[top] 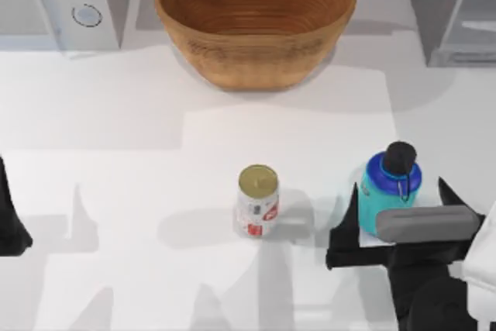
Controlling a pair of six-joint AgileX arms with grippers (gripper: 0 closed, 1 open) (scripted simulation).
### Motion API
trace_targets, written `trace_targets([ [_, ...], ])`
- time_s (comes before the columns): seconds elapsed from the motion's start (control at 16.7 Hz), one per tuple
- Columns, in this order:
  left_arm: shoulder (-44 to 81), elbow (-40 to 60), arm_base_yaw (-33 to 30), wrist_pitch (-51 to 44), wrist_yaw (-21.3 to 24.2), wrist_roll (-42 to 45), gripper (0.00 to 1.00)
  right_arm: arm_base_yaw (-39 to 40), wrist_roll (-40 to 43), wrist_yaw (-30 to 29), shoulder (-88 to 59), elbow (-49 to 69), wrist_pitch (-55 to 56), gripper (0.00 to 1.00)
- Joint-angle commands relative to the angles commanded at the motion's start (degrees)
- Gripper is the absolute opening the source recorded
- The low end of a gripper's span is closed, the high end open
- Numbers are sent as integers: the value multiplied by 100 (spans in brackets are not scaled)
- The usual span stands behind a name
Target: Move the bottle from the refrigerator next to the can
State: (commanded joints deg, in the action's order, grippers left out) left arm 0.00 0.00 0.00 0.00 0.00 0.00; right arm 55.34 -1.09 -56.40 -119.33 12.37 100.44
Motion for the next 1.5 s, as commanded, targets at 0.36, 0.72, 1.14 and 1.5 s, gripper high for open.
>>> trace_targets([
  [0.36,0,0,0,0,0,0,100,-776,21,1507,1916,-440,-907,100],
  [0.72,0,0,0,0,0,0,100,-2357,58,3508,5203,-894,-3639,100],
  [1.14,0,0,0,0,0,0,100,-4293,87,5114,9246,-1211,-7450,100],
  [1.5,0,0,0,0,0,0,100,-5350,103,5591,11515,-1259,-9638,100],
])
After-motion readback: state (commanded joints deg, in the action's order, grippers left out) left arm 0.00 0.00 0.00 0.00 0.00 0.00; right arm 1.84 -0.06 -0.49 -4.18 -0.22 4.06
